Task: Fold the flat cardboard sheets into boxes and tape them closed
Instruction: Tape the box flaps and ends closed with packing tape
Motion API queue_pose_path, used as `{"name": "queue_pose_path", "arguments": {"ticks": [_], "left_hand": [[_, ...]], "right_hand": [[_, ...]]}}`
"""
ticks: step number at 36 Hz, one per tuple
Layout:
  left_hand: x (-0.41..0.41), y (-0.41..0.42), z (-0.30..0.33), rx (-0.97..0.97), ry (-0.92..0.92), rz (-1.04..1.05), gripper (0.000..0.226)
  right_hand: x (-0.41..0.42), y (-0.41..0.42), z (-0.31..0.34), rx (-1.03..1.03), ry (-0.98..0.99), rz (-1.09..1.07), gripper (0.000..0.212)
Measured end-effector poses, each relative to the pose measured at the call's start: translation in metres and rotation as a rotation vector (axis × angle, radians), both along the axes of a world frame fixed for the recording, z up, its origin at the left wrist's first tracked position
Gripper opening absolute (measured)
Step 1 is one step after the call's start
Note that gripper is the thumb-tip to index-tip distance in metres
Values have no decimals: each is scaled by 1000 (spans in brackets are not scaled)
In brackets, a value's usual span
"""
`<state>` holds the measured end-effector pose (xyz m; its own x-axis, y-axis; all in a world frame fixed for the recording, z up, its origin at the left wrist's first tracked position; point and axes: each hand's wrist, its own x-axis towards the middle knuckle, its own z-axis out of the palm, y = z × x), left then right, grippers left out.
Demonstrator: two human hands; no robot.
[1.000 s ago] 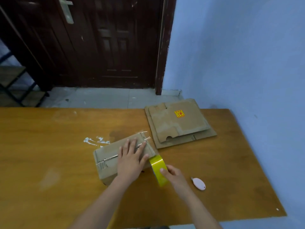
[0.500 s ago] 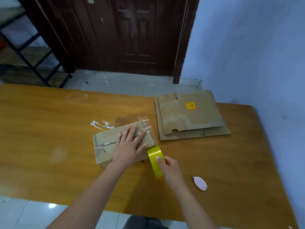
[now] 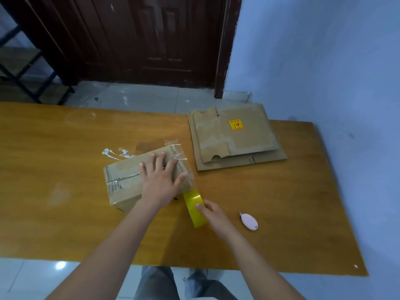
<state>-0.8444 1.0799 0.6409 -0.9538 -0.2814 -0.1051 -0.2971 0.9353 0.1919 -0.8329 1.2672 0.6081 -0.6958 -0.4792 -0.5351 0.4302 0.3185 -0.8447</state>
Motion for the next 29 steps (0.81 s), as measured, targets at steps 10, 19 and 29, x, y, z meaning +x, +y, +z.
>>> {"name": "queue_pose_path", "arguments": {"ticks": [10,19,29], "left_hand": [[-5,4,-4,-59,13,-9,86],[-5,3,-4,-98,-18,-26,73],[2,24,-11,-118,531,-239,7]], "right_hand": [[12,0,-3,50,102,-105,24],[4,-16,1,427,263,-6,39],[7,-12,4,310,194,-51,34]]}}
